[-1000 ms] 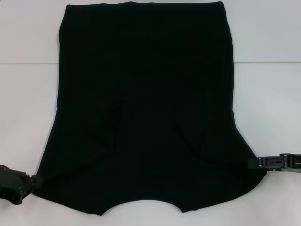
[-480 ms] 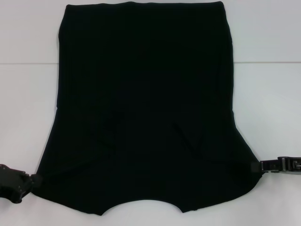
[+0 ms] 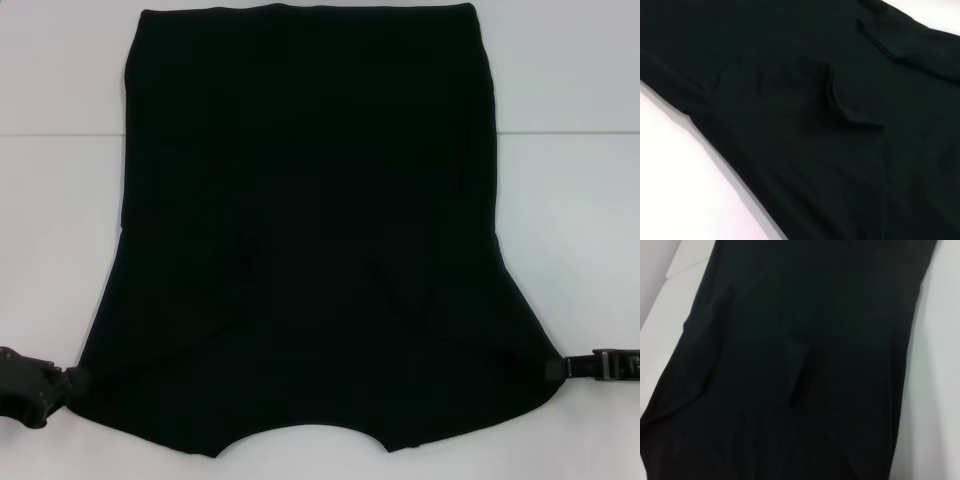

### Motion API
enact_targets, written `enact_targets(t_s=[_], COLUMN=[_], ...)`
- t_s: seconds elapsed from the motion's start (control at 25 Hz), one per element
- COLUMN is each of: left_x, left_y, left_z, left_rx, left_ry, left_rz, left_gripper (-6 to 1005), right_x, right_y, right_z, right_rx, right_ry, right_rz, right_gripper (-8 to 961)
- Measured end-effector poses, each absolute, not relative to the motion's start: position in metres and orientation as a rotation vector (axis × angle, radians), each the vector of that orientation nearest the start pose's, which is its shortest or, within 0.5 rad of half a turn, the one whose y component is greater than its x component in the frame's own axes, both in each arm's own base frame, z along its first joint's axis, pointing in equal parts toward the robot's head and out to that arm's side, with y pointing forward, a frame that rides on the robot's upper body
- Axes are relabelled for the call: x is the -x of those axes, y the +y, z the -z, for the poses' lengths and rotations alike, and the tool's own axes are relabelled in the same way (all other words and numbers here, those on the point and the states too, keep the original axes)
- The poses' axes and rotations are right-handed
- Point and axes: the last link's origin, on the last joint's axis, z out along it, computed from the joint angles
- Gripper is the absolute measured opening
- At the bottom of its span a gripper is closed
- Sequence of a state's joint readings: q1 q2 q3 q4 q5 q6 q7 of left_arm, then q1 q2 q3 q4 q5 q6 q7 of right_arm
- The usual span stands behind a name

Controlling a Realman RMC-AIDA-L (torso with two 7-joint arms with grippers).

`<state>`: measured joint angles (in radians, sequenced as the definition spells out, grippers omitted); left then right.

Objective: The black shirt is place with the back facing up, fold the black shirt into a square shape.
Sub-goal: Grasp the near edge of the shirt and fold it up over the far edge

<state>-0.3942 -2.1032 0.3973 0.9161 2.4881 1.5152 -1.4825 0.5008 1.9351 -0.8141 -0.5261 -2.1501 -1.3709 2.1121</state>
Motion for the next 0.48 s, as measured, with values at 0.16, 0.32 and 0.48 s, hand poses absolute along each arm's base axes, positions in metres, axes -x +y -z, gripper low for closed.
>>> enact_targets(t_s=[0.16,0.32,0.48], left_x=[0.363,0.363,0.361], left_y=[0.281,0.280,0.276], left_z=[-0.054,-0.056,-0.056], left_rx=[2.484,2.477,2.491], left_ry=[-0.957,-0.975,-0.996], left_rz=[0.123,0.126,0.150], left_gripper=[57,61,65], right_x=[-0.345,-0.351,-0.357], right_y=[0.313,0.300,0.285], right_z=[-0.019,-0.022,-0.021], right_rx=[2.319,2.320,2.330], right_ry=[1.702,1.698,1.695], right_rz=[-0.375,-0.424,-0.464], right_gripper=[78,55,55])
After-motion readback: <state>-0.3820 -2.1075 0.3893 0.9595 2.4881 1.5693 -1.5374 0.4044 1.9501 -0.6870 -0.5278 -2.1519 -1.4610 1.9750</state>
